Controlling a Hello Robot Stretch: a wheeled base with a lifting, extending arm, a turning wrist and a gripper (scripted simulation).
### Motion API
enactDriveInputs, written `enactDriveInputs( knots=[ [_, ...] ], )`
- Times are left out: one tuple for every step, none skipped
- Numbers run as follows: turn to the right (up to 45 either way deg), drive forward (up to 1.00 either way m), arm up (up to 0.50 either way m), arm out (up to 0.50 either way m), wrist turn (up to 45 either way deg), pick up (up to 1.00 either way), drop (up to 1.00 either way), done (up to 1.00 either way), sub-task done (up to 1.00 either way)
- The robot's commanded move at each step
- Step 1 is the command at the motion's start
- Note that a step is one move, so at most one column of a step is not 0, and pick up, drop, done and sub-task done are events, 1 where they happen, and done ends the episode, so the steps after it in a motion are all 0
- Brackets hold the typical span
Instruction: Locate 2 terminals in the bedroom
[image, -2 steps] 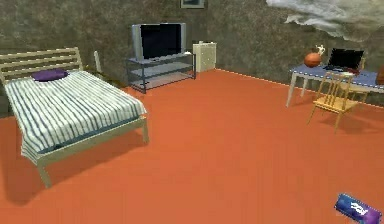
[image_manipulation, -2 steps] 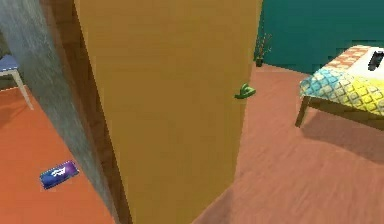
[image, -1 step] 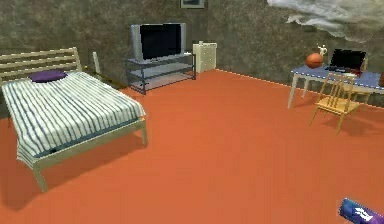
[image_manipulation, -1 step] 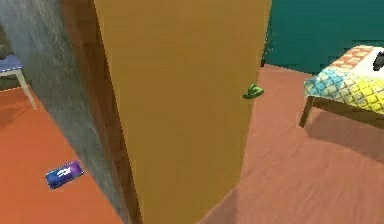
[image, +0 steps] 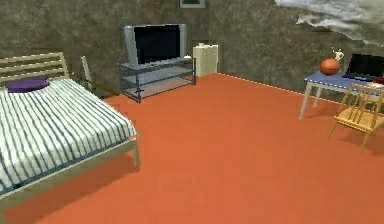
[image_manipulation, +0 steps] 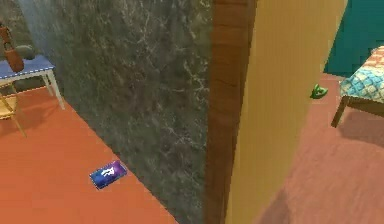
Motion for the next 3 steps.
enactDriveInputs(
  knots=[
    [15.0, 0.0, 0.0, 0.0, 0.0, 0.0, 0.0, 0.0, 0.0],
    [0.0, 1.0, 0.0, 0.0, 0.0, 0.0, 0.0, 0.0, 0.0],
    [3.0, 0.0, 0.0, 0.0, 0.0, 0.0, 0.0, 0.0, 0.0]
  ],
)
